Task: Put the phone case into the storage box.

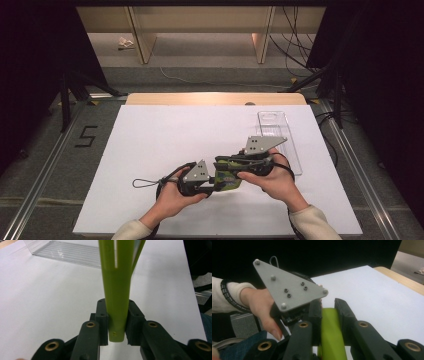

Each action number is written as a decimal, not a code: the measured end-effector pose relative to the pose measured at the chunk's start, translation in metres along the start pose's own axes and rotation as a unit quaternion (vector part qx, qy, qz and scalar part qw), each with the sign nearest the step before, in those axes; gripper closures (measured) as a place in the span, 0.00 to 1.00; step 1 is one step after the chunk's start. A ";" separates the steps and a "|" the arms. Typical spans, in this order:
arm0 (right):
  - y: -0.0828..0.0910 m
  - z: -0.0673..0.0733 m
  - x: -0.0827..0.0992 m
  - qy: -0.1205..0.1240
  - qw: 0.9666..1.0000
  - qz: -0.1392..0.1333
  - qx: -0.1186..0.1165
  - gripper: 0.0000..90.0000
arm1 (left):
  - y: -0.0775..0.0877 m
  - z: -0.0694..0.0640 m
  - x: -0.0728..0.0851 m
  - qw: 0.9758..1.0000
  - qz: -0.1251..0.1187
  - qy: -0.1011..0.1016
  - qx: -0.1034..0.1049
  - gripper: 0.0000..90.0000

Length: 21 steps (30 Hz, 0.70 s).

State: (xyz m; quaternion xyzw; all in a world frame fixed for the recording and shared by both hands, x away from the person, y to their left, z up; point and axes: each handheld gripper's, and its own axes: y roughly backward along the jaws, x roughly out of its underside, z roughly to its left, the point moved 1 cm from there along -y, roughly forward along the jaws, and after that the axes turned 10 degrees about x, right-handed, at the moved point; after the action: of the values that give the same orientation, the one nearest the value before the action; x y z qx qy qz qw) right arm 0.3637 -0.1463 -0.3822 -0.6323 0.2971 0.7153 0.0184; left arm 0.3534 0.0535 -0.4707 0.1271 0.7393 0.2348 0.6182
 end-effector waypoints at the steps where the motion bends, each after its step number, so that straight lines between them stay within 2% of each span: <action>1: 0.000 0.000 0.000 0.000 1.000 -0.001 -0.001 0.86 | 0.000 0.000 0.000 1.000 0.000 0.001 0.001 0.84; 21: 0.000 0.000 0.000 0.004 1.000 -0.002 -0.005 0.86 | 0.001 0.001 0.000 1.000 0.001 0.008 0.001 0.85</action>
State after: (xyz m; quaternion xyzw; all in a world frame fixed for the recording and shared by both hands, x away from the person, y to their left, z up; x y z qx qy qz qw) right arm 0.3638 -0.1462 -0.3824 -0.6361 0.2921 0.7140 0.0154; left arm 0.3540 0.0542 -0.4705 0.1266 0.7443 0.2355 0.6120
